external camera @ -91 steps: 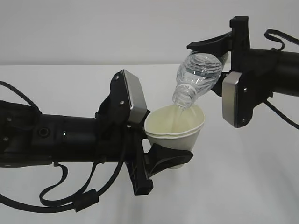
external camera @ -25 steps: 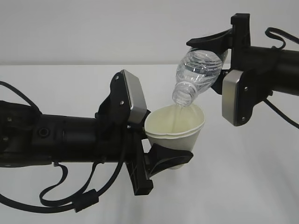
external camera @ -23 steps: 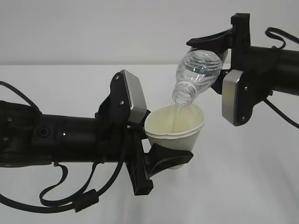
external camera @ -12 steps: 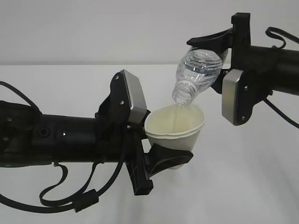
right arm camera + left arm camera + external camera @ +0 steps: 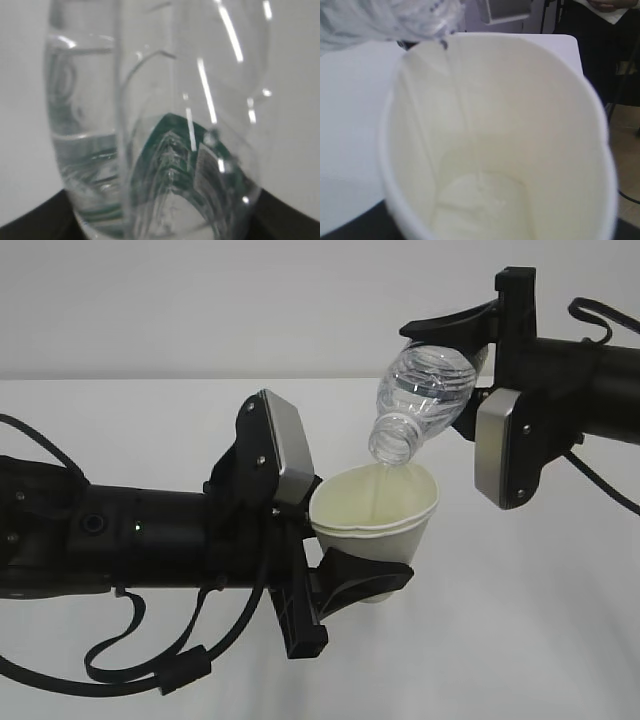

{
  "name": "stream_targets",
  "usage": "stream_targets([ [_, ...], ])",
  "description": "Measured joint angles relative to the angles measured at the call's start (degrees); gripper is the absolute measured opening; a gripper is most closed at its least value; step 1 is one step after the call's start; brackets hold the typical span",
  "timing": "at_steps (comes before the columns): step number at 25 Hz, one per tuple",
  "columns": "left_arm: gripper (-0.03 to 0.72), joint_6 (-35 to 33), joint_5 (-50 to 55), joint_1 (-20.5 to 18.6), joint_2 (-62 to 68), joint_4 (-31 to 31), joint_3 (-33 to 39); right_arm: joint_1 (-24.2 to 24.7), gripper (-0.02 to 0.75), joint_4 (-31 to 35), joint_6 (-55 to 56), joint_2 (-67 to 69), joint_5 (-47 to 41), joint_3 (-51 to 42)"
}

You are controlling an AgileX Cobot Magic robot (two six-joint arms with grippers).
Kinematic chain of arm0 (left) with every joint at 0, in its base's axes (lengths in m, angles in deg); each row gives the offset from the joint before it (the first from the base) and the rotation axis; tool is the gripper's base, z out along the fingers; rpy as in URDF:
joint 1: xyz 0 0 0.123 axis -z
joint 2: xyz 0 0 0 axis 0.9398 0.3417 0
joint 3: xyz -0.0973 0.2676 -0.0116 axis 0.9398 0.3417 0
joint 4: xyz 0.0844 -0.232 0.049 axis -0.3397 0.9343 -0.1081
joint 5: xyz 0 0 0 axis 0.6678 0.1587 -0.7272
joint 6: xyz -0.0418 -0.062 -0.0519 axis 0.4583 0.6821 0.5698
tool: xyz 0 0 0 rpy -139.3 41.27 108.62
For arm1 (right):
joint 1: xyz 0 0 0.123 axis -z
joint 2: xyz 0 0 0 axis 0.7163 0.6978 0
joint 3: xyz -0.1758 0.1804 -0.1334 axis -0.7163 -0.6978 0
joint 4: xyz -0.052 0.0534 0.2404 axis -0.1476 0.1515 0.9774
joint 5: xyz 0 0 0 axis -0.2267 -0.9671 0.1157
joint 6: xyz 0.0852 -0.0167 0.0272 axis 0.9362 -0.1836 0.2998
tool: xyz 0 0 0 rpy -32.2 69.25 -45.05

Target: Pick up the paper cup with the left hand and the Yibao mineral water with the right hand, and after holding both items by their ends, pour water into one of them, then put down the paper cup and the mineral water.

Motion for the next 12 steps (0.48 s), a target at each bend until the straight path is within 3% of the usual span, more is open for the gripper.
stream_targets([
  [12,0.384,0.0,0.0,0.0,0.0,0.0,0.0,0.0,0.454,0.0,-0.12,0.0,0.0,0.0],
])
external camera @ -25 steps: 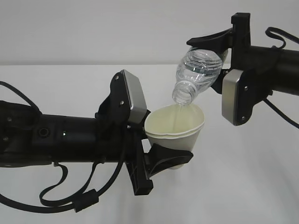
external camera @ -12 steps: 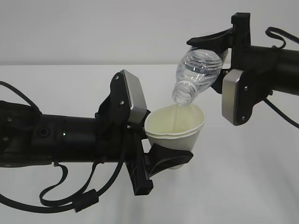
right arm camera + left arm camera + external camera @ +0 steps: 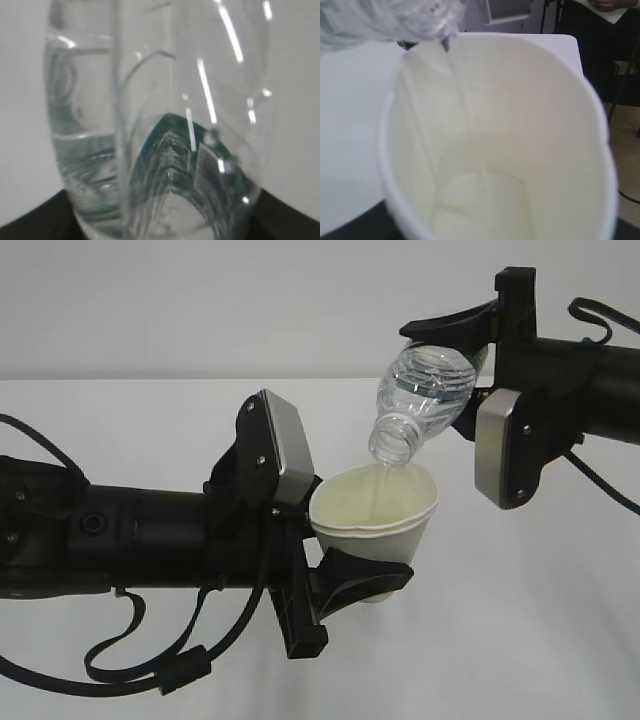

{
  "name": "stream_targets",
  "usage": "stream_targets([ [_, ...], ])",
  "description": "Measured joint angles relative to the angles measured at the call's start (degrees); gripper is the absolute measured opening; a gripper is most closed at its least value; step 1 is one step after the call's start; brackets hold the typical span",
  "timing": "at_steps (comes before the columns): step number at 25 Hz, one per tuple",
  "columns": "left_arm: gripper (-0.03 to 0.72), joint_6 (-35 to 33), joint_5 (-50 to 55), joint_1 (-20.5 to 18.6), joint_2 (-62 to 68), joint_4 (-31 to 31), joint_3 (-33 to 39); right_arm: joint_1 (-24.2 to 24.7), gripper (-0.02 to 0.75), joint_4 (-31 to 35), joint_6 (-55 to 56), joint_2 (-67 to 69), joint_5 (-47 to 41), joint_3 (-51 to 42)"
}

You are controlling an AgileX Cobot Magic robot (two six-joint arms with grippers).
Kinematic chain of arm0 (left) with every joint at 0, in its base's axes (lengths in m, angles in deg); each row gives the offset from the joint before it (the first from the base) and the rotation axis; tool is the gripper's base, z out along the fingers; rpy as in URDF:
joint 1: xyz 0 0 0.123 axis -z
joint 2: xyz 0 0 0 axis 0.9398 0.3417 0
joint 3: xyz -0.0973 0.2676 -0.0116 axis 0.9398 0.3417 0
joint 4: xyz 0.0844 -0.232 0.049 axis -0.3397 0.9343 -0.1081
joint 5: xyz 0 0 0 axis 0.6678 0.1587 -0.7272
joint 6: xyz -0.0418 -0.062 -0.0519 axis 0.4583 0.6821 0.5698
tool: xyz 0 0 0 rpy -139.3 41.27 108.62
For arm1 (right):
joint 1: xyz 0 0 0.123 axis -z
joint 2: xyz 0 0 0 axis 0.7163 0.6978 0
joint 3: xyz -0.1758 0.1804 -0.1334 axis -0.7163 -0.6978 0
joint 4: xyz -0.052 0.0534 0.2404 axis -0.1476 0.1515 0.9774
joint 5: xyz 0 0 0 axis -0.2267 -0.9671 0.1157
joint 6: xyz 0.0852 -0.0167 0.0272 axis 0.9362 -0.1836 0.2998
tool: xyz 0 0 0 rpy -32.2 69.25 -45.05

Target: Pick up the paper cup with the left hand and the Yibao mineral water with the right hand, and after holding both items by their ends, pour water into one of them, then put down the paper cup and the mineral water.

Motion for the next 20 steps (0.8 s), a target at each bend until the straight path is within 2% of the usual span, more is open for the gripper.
stream_targets([
  [20,0.384,0.0,0.0,0.0,0.0,0.0,0.0,0.0,0.454,0.14,-0.59,0.0,0.0,0.0],
])
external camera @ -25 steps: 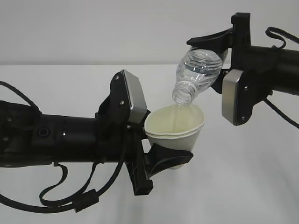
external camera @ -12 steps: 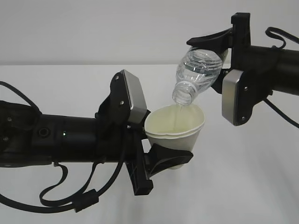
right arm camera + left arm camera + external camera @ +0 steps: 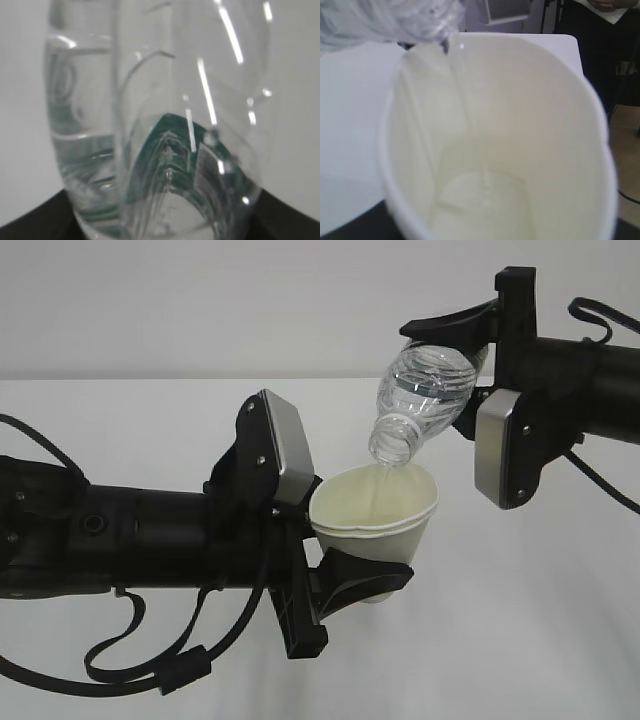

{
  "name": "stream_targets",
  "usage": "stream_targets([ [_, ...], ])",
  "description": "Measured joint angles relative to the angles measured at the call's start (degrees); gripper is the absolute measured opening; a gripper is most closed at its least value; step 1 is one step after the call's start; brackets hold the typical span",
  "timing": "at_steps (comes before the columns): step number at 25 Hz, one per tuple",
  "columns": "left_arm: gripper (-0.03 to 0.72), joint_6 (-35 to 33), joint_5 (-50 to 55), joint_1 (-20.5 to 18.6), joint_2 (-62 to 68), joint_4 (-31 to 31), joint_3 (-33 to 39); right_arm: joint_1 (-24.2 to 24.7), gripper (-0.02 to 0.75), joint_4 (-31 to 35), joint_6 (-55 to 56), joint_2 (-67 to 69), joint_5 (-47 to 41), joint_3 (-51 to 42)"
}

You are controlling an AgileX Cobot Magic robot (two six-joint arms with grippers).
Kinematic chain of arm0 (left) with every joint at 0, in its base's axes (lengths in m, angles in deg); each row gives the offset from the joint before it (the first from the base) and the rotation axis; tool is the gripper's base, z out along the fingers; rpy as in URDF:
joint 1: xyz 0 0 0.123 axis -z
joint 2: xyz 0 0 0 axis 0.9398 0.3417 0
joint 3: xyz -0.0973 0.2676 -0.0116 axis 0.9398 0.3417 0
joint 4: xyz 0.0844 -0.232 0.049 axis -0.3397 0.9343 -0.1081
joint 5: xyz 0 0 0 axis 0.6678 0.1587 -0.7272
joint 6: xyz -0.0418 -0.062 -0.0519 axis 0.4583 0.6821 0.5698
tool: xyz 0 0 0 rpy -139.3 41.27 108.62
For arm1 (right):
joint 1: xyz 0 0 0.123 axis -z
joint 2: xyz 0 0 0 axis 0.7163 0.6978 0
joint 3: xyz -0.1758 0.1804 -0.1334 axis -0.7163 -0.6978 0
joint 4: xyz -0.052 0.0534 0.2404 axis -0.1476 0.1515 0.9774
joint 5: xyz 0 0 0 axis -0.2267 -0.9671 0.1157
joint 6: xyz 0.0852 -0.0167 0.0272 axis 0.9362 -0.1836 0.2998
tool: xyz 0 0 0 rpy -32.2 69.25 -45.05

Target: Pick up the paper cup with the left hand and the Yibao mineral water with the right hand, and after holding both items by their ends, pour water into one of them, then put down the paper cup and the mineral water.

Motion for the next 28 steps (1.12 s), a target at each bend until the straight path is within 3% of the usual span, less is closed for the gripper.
stream_targets([
  [28,0.384,0.0,0.0,0.0,0.0,0.0,0.0,0.0,0.454,0.05,-0.43,0.0,0.0,0.0],
])
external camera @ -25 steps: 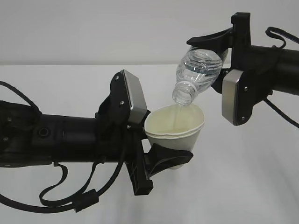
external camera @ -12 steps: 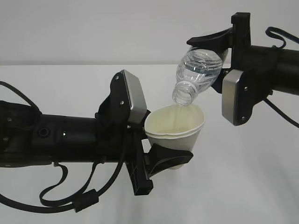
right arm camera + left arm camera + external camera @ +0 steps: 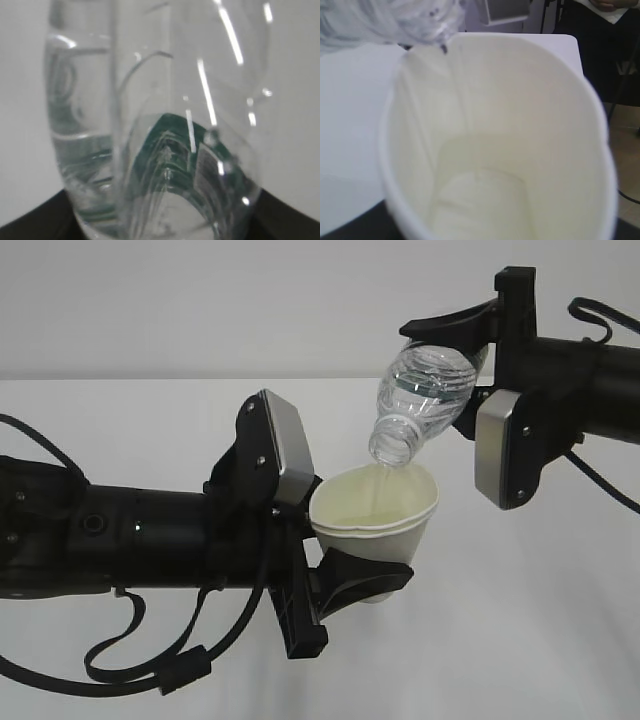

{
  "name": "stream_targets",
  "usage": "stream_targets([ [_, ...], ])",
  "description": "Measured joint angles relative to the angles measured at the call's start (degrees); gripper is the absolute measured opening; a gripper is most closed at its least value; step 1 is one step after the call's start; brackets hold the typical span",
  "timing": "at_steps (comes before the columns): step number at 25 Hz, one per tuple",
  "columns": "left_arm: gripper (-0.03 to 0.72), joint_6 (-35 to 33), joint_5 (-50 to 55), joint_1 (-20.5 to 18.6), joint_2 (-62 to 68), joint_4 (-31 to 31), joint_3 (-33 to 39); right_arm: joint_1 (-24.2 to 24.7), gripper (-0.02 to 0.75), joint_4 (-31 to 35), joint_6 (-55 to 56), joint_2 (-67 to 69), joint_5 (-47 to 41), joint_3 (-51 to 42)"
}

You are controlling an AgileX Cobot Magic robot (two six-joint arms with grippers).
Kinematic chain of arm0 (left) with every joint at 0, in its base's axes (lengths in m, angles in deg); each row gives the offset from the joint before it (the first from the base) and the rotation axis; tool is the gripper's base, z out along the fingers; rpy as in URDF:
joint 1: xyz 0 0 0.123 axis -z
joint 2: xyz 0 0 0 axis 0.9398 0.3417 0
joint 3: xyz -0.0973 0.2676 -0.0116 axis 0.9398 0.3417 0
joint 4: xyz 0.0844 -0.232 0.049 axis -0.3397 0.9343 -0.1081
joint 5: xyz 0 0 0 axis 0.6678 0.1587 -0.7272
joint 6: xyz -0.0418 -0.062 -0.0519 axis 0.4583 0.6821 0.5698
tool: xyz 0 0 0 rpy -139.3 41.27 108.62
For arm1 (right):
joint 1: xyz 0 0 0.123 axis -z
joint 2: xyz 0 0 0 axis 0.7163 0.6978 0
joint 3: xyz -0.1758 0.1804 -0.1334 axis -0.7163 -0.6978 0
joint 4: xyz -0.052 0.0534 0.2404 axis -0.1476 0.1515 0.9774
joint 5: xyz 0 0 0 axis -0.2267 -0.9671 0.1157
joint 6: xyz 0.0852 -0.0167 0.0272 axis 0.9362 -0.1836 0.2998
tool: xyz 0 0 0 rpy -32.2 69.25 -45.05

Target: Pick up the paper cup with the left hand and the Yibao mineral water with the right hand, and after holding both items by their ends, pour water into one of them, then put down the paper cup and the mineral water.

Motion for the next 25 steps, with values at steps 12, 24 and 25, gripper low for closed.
stream_targets([
  [12,0.384,0.0,0.0,0.0,0.0,0.0,0.0,0.0,0.454,0.0,0.0,0.0,0.04,0.0],
  [24,0.384,0.0,0.0,0.0,0.0,0.0,0.0,0.0,0.453,0.0,0.0,0.0,0.04,0.0],
  [25,0.384,0.0,0.0,0.0,0.0,0.0,0.0,0.0,0.453,0.0,0.0,0.0,0.04,0.0],
])
